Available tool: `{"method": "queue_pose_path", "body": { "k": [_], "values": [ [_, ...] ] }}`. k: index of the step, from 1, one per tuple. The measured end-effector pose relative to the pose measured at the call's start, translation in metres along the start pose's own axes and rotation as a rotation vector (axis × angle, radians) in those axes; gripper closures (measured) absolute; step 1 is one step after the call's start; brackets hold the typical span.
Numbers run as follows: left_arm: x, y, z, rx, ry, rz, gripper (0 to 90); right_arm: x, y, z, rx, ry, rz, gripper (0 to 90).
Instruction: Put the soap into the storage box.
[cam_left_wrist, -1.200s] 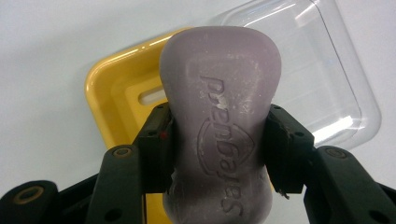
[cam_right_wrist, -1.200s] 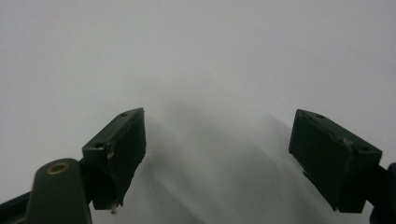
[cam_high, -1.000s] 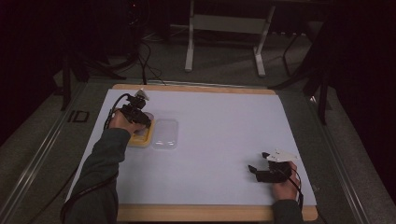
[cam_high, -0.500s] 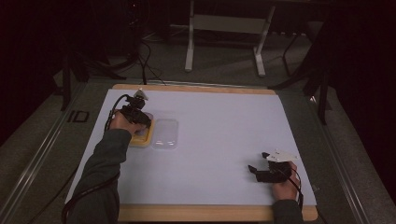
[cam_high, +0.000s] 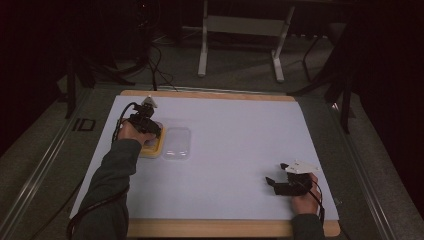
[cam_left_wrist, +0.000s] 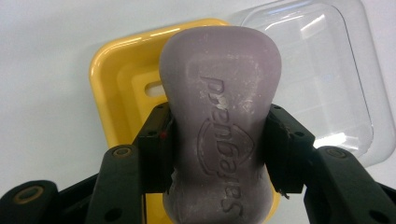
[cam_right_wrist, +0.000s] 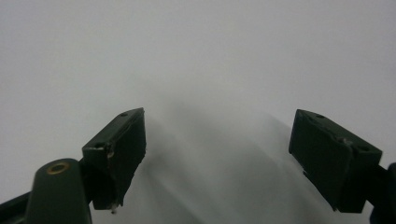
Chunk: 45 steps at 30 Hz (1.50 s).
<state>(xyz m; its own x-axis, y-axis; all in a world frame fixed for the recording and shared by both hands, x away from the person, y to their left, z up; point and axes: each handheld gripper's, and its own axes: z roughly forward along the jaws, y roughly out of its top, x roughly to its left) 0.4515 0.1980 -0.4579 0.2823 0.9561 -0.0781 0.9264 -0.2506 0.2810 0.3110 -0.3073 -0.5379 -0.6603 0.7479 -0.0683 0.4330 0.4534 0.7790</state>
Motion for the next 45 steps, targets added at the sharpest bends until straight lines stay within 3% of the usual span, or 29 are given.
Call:
{"method": "queue_pose_path", "body": {
  "k": [18,45],
  "values": [
    [0.001,-0.001,0.007,0.017,0.031,-0.044,49.7,0.0,0.0,0.0,0.0,-0.002,-0.003,18.5],
    [0.005,-0.007,0.022,0.051,0.04,-0.052,49.7,0.0,0.0,0.0,0.001,-0.002,-0.005,18.5]
  ]
}}
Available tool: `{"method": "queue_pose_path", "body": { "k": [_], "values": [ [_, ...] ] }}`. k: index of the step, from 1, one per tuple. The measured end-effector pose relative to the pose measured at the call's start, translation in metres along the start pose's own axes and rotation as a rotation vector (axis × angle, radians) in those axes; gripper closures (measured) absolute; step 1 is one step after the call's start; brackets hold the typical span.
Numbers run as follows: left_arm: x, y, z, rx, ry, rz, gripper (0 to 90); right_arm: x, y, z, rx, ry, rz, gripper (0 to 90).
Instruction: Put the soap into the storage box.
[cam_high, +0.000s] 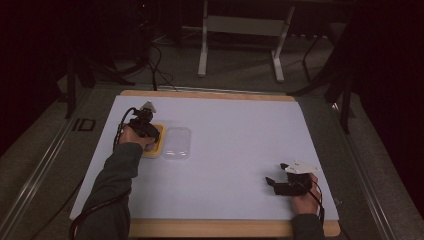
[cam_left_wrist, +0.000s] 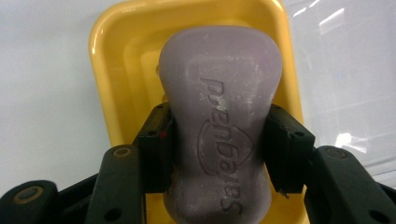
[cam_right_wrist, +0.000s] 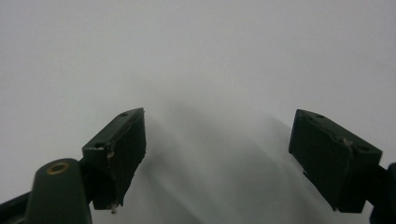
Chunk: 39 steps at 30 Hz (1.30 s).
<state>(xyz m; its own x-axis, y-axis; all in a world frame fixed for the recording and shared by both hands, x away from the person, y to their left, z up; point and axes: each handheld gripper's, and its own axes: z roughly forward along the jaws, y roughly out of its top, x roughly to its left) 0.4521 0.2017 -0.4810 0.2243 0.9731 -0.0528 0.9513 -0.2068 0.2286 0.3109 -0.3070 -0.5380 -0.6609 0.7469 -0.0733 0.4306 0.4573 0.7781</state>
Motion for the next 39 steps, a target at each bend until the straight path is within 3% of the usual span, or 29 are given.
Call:
{"method": "queue_pose_path", "body": {
  "k": [14,19,21,39],
  "values": [
    [0.001,-0.002,0.011,-0.012,0.0,-0.011,48.3,0.0,0.0,0.0,0.002,-0.001,0.002,18.5],
    [0.002,-0.004,0.011,-0.024,-0.007,-0.008,45.6,0.0,0.0,0.0,0.002,0.001,0.002,18.5],
    [0.002,-0.004,0.011,-0.019,0.003,-0.008,40.7,0.0,0.0,0.0,0.002,0.0,0.002,18.5],
    [0.01,-0.008,0.006,-0.029,-0.075,0.008,37.5,0.0,0.0,0.0,0.004,-0.001,-0.001,18.5]
  ]
}}
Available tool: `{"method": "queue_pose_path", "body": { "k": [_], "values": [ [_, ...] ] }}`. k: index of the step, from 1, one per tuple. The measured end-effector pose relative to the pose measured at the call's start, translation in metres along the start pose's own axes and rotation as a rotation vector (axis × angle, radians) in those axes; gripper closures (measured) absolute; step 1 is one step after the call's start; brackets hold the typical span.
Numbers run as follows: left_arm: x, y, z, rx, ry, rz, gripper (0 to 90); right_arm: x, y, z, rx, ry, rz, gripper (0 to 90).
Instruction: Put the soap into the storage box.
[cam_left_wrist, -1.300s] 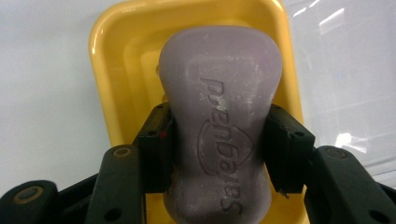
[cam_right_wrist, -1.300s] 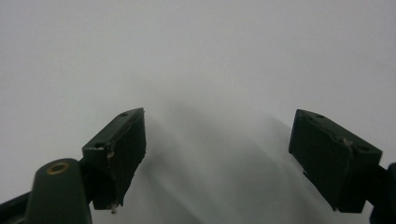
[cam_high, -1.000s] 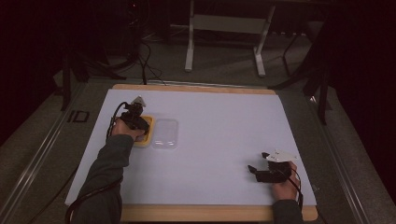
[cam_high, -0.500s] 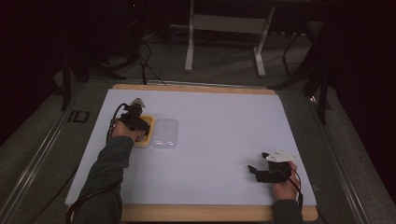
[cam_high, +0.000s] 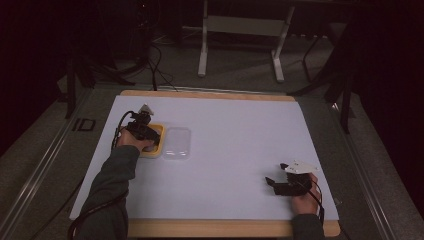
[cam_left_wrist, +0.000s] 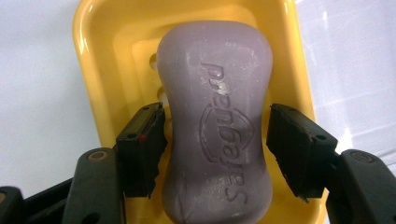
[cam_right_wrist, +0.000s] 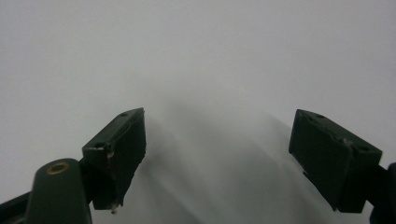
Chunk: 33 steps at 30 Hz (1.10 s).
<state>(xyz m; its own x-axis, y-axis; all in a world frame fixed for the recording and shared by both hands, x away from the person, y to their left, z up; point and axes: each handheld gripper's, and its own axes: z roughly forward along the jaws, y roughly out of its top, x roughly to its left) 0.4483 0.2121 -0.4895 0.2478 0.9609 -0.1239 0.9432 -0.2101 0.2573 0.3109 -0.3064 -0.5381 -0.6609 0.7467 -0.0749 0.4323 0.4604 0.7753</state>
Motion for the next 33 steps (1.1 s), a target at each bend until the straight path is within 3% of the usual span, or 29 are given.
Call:
{"method": "queue_pose_path", "body": {
  "k": [11,26,33],
  "values": [
    [-0.002,0.002,-0.016,-0.051,-0.019,0.02,40.2,0.0,0.0,0.0,0.0,-0.001,0.0,18.5],
    [-0.023,0.0,-0.034,-0.113,-0.001,0.141,40.4,0.0,0.0,0.0,0.002,-0.002,0.0,18.5],
    [-0.038,-0.002,-0.044,-0.157,-0.013,0.199,40.4,0.0,0.0,0.0,0.001,-0.001,0.0,18.5]
  ]
}}
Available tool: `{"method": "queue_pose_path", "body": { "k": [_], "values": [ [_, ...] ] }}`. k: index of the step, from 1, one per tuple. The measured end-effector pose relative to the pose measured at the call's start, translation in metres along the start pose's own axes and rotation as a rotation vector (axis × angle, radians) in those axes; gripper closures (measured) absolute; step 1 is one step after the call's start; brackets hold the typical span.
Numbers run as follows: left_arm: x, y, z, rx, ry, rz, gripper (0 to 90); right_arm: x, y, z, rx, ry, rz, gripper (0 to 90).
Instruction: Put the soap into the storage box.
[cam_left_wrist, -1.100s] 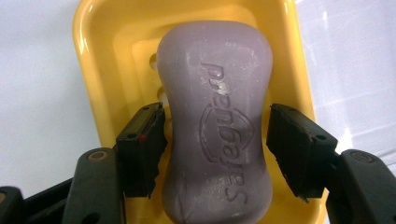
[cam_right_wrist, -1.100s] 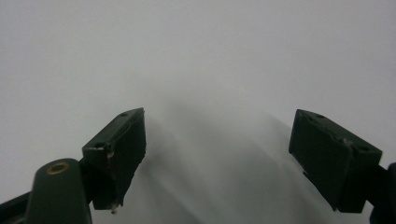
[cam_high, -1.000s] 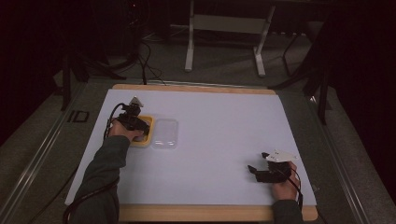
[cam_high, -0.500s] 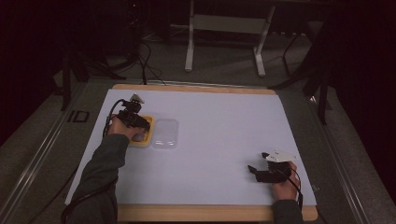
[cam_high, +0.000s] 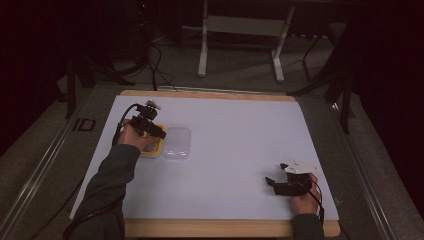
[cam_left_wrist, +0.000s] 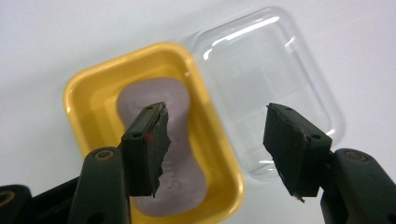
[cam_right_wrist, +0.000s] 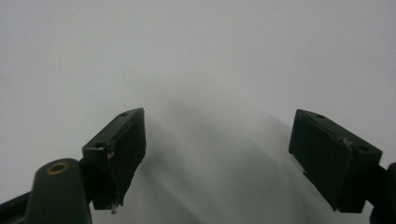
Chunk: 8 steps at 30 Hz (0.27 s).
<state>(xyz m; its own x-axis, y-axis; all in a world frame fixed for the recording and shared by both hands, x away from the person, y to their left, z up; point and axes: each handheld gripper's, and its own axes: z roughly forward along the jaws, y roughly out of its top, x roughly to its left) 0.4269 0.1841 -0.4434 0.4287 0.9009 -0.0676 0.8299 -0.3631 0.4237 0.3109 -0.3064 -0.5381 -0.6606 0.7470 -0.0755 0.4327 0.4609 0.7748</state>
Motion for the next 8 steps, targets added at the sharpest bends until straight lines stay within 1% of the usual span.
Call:
{"method": "queue_pose_path", "body": {
  "k": [6,7,8],
  "values": [
    [-0.019,-0.004,-0.005,-0.049,-0.009,0.065,40.4,0.0,0.0,0.0,-0.001,0.0,0.001,18.5],
    [-0.021,-0.005,-0.005,-0.059,-0.008,0.073,40.4,0.0,0.0,0.0,-0.001,0.001,0.001,18.5],
    [-0.021,-0.005,-0.005,-0.059,-0.008,0.073,40.4,0.0,0.0,0.0,-0.001,0.001,0.001,18.5]
  ]
}}
